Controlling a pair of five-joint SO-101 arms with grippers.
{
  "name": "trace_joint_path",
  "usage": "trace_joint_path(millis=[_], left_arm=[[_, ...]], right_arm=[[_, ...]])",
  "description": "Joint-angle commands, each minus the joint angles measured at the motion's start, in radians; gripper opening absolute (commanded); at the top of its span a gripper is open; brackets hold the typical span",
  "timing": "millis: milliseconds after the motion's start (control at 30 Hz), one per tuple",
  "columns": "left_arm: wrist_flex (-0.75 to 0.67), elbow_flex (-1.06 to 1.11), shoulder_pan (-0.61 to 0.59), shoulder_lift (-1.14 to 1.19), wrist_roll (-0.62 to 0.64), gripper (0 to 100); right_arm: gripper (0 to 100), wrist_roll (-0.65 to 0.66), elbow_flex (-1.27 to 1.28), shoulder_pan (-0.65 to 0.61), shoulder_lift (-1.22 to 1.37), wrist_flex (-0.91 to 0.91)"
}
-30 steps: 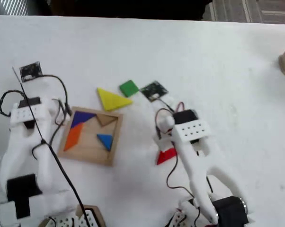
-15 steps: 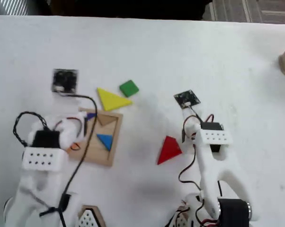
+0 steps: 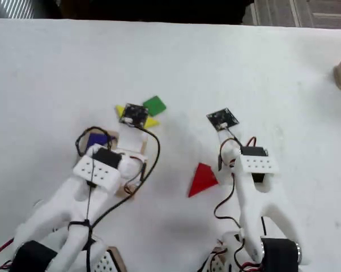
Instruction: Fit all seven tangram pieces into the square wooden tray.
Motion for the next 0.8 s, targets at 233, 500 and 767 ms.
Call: trace_joint_path(millis=[233,500,767], left_arm=[[-0.117,-0.018,0.021,0.058,0.014,2],[-0.092,-0.084,0.012,0.205,0.011,2],[-0.052,-0.089,-0.137,0.205,0.005,2]], right_arm=[[1.7,0.015,0.002,0.012,-0.025,-0.012],[1.7,0.015,0.002,0.012,-0.025,-0.012],[1.7,0.015,0.002,0.012,-0.025,-0.012]])
